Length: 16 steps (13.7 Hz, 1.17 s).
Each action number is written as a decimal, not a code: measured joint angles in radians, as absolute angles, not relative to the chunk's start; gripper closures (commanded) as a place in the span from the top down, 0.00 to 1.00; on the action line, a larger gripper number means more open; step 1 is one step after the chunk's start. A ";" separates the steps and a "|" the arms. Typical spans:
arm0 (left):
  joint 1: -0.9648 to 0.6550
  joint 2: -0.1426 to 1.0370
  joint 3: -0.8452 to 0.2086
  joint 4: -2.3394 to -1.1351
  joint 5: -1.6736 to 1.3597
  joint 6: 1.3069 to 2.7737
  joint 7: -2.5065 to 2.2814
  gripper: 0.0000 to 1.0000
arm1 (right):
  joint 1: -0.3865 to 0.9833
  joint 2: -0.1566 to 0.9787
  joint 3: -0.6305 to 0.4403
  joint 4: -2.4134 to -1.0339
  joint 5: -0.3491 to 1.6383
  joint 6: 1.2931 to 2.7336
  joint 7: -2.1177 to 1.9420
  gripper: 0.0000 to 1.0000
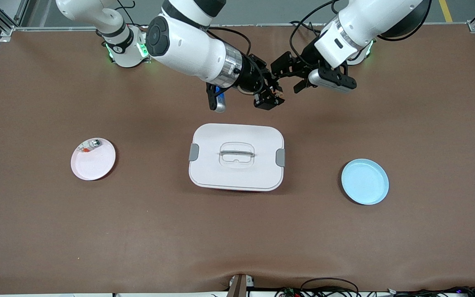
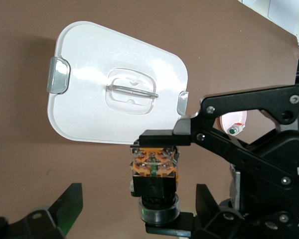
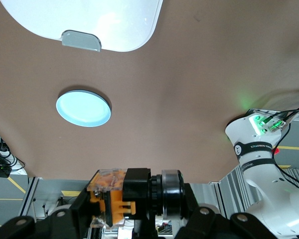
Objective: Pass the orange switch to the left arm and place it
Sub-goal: 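Close the left gripper on the switch held by the right gripper, then open the right gripper and release the switch to the left gripper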
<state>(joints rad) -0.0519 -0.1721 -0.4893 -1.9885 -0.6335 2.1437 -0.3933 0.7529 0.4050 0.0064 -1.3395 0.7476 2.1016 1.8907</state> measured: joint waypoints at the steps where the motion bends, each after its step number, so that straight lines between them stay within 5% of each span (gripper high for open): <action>1: -0.052 -0.174 -0.490 -1.991 -0.633 2.144 -0.393 0.90 | 0.753 0.405 0.006 -1.340 0.748 2.102 1.891 0.17; 6: -0.052 -0.175 -0.501 -2.000 -0.634 2.165 -0.393 0.90 | 0.753 0.405 0.006 -1.340 0.748 2.102 1.892 0.17; 9: -0.052 -0.175 -0.517 -2.019 -0.634 2.210 -0.393 0.79 | 0.753 0.405 0.006 -1.340 0.748 2.102 1.892 0.17; 12: -0.052 -0.175 -0.523 -2.024 -0.634 2.217 -0.393 0.54 | 0.753 0.405 0.006 -1.340 0.748 2.102 1.893 0.17; 16: -0.054 -0.175 -0.526 -2.019 -0.647 2.229 -0.398 0.06 | 0.755 0.410 0.007 -1.340 0.748 2.106 1.897 0.17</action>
